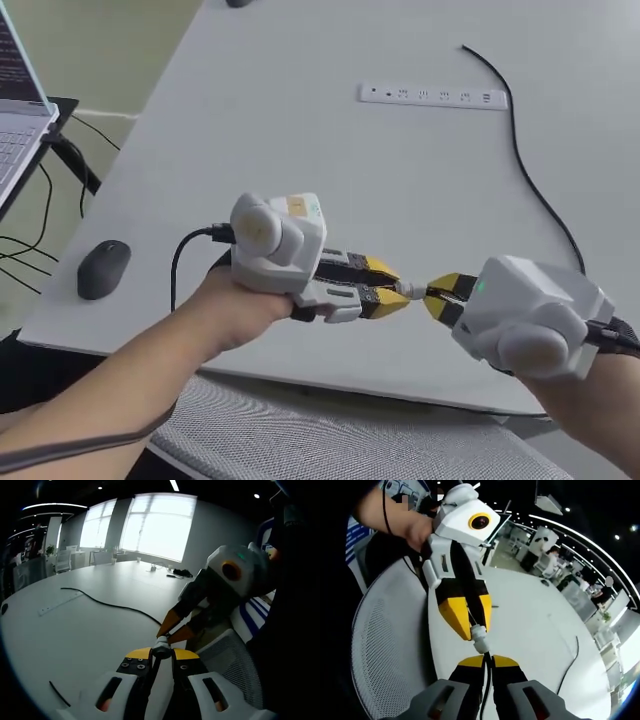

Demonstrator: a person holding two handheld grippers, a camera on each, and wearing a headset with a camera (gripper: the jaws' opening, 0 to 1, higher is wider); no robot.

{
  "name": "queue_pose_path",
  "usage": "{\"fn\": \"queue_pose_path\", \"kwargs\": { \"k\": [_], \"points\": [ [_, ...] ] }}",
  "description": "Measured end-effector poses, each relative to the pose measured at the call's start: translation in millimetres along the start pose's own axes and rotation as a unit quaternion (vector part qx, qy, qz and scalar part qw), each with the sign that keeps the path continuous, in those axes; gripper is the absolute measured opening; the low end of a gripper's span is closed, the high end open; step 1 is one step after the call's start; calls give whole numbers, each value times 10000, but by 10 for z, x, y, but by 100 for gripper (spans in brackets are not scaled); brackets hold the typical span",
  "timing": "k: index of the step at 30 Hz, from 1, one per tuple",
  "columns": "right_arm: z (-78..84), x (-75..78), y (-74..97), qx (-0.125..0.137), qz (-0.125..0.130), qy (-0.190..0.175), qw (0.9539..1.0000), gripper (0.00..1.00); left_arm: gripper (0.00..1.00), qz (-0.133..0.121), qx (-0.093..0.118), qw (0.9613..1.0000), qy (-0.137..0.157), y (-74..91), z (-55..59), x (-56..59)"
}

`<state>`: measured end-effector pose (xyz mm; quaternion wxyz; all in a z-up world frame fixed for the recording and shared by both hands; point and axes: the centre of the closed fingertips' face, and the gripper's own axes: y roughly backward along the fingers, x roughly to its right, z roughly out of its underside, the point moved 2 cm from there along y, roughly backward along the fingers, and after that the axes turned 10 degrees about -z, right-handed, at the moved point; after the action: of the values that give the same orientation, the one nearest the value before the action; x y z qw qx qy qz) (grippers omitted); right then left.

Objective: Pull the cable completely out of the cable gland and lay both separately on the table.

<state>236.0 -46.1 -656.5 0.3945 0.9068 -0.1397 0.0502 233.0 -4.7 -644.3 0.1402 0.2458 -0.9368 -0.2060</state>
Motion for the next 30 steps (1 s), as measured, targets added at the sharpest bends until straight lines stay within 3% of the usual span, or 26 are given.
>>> {"fn": "queue_pose_path", "kwargs": {
  "k": [11, 18, 26, 28, 30],
  "points": [
    [158, 62, 27, -32, 143, -417, 9990, 0, 15, -32, 7, 10000, -11, 12, 1, -25],
    [266, 97, 43, 52, 229, -965, 9951, 0, 15, -29, 30, 10000, -10, 3, -22, 5],
    [500, 139, 52, 90, 478, -1617, 9856, 0, 15, -29, 76, 10000, 18, 14, -52, 16],
    [558, 141, 47, 130, 516, -1847, 9814, 0, 15, -39, 84, 10000, -2, 12, -57, 21],
    [610, 137, 36, 224, 477, -2265, 9726, 0, 15, -46, 79, 10000, -21, 14, -59, 23]
  ]
}}
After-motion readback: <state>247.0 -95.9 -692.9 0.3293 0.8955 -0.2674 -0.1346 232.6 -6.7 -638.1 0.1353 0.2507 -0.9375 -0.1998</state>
